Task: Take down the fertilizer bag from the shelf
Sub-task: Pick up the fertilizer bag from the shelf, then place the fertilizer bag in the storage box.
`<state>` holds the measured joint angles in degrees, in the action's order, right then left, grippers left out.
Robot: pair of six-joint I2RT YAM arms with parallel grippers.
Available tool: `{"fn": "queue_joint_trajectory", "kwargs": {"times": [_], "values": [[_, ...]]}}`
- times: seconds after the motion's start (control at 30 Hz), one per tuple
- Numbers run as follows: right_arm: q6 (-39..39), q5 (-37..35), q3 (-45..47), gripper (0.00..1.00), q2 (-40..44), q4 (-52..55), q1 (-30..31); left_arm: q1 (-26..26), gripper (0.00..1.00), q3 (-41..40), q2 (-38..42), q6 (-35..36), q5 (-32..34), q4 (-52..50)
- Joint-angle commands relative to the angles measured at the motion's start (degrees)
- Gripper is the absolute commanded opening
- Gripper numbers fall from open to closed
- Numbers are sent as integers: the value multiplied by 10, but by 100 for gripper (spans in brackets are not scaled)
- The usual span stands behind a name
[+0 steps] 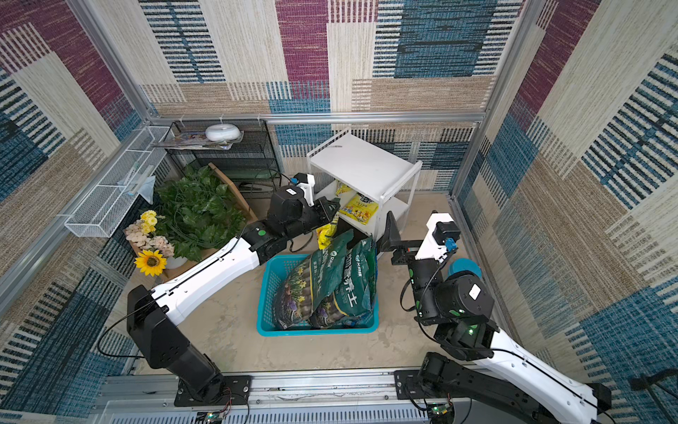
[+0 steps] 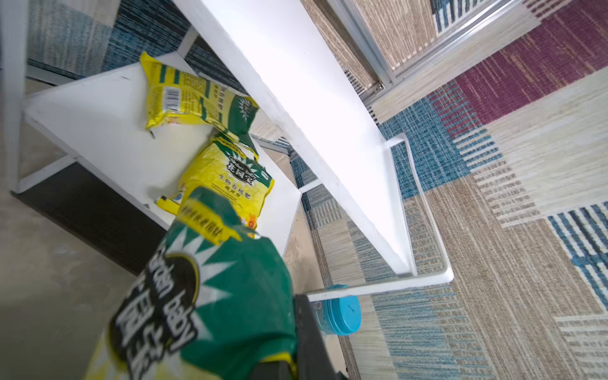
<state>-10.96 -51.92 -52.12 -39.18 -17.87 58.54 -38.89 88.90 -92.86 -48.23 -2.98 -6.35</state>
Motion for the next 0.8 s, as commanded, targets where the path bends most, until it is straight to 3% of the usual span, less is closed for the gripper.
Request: {"fn": "queue_joint_trajectory", "kwargs": {"times": [0.0, 0.17, 0.4, 0.6, 0.77], "values": [[5, 3, -5, 100, -2, -6, 0, 8, 0, -1, 41, 22, 33, 47], [7, 7, -6, 100, -5, -3, -1, 11, 0, -16, 115, 81, 98, 12], [14, 17, -9, 100, -16, -1, -2, 13, 0, -88, 211, 121, 116, -42], [34, 42, -24, 100, -56, 15, -2, 16, 0, -207, 280, 117, 88, -20], [42, 54, -40, 100, -99, 21, -3, 16, 0, -294, 294, 111, 56, 32]]}}
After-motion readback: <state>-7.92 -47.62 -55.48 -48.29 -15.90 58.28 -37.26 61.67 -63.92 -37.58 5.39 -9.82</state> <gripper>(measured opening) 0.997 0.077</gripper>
